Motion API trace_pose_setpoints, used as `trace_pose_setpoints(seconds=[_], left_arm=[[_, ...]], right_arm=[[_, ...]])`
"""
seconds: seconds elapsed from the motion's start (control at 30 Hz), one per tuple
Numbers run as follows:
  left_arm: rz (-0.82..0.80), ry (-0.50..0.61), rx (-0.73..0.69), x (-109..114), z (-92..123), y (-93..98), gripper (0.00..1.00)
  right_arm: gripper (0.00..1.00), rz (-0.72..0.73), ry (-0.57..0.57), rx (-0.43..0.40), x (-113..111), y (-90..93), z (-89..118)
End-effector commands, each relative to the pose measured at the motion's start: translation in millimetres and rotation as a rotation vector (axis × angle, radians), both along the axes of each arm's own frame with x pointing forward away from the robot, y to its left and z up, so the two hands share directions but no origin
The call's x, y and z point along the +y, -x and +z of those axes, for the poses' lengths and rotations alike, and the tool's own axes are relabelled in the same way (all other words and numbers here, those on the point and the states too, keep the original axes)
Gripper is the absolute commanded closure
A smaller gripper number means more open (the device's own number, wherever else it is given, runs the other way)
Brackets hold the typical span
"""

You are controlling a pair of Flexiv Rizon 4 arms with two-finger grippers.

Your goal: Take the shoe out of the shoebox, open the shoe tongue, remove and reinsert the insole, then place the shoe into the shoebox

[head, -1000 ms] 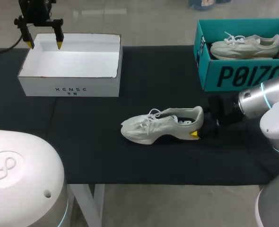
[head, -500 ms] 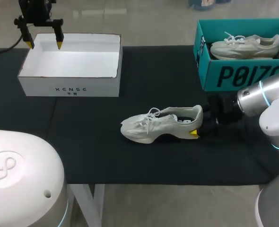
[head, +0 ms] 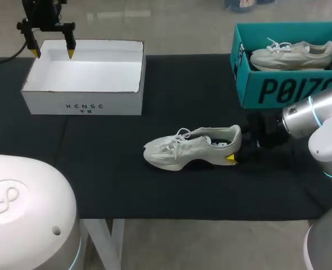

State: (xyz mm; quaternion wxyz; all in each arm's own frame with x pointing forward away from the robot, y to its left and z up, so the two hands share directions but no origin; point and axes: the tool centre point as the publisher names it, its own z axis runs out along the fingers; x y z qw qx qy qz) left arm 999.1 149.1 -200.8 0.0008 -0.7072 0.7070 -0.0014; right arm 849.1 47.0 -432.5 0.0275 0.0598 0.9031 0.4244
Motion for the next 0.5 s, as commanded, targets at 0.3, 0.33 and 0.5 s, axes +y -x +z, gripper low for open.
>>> trace_pose_setpoints(seconds=[0.3, 0.33, 0.5], left_arm=[[0.016, 0.005, -0.003, -10, -4, 5.0, 0.00], [0.019, 0.028, 0.003, -17, -8, 9.1, 0.00], [0.091, 0.037, 0.012, -52, -25, 31.0, 0.00]], right_arm=[[1.00, -0.002, 0.005, 0.000, 2, -3.6, -5], [1.00, -0.002, 0.005, 0.000, 2, -3.6, -5], [1.00, -0.002, 0.005, 0.000, 2, -3.6, -5]])
